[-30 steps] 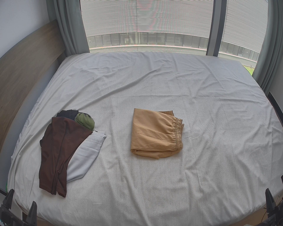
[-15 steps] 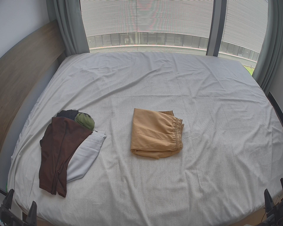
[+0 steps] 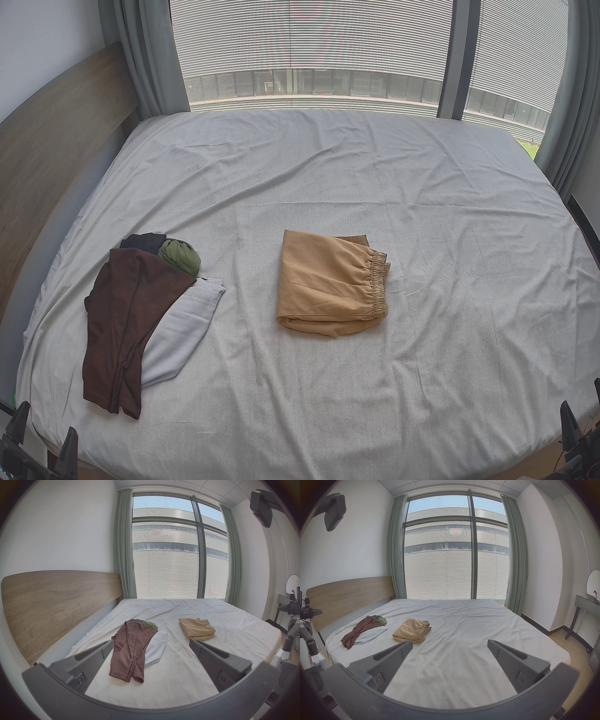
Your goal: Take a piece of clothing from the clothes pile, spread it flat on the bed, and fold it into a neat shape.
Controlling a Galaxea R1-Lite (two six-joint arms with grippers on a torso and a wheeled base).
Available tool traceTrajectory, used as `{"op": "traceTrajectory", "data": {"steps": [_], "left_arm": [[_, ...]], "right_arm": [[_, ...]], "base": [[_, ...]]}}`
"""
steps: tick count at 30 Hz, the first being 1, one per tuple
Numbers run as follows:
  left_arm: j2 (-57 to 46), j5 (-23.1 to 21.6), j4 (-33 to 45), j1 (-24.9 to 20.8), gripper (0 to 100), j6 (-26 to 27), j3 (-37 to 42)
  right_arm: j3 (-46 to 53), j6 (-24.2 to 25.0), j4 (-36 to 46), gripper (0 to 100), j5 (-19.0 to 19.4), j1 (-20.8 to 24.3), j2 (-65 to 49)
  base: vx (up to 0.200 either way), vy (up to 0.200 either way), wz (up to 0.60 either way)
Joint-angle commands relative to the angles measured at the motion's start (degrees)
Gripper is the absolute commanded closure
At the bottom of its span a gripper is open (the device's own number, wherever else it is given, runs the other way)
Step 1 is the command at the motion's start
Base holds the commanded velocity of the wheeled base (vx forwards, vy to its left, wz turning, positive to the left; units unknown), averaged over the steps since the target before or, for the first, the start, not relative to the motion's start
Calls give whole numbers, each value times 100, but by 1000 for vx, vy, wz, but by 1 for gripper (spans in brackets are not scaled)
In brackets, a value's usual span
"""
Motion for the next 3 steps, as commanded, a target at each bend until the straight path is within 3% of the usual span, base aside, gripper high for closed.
{"op": "traceTrajectory", "data": {"steps": [1, 3], "left_arm": [[-75, 1, 0, 1, 0, 0, 101], [-75, 1, 0, 1, 0, 8, 101]], "right_arm": [[101, -8, -2, 0, 2, 1, -88], [101, 18, -2, 0, -7, 1, -88]], "base": [[0, 0, 0], [0, 0, 0]]}}
